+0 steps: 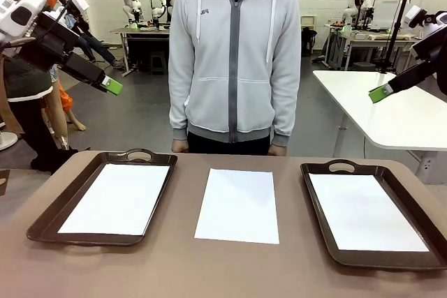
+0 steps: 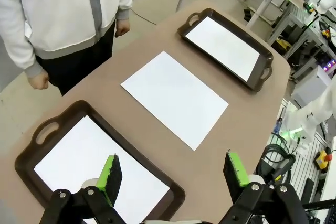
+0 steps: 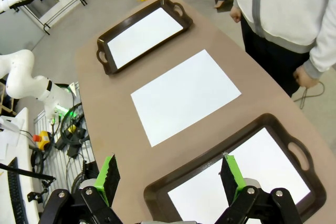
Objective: Sort the A4 documents.
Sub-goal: Receive the A4 Paper.
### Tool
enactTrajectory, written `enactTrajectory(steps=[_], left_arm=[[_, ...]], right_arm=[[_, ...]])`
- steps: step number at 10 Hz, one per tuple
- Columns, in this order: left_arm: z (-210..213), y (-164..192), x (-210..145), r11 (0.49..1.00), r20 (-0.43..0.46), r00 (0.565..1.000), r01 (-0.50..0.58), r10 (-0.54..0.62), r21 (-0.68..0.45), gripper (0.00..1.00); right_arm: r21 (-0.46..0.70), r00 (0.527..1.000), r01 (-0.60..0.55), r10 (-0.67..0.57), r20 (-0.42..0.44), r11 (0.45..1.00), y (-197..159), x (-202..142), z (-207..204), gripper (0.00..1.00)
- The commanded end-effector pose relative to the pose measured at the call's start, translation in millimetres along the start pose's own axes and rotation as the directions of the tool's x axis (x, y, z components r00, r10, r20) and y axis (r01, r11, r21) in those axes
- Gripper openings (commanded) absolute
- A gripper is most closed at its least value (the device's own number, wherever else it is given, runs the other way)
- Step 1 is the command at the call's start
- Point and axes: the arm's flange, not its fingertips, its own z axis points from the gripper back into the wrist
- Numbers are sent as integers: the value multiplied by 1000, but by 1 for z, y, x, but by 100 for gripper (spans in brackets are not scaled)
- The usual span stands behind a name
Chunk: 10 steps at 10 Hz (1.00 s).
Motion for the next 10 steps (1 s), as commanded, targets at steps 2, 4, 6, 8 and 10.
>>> enactTrajectory(steps=[2,4,6,8,10], left_arm=[[8,10,3,998,-28,998,57,-57,19,100],[14,13,-2,997,-37,997,72,-71,7,100],[14,12,-2,998,-36,997,65,-65,-11,100],[14,11,-2,998,-35,998,56,-56,-15,100],[13,11,-2,1000,-19,1000,1,-2,-19,100]], right_arm=[[0,1000,-4,4,-9,1000,0,-1,-1,100],[0,1000,-4,4,-9,1000,0,-1,-1,100],[0,1000,-4,4,-9,1000,0,-1,-1,100],[0,1000,-4,4,-9,1000,0,-1,-1,100],[0,1000,-4,4,-9,1000,0,-1,-1,100]])
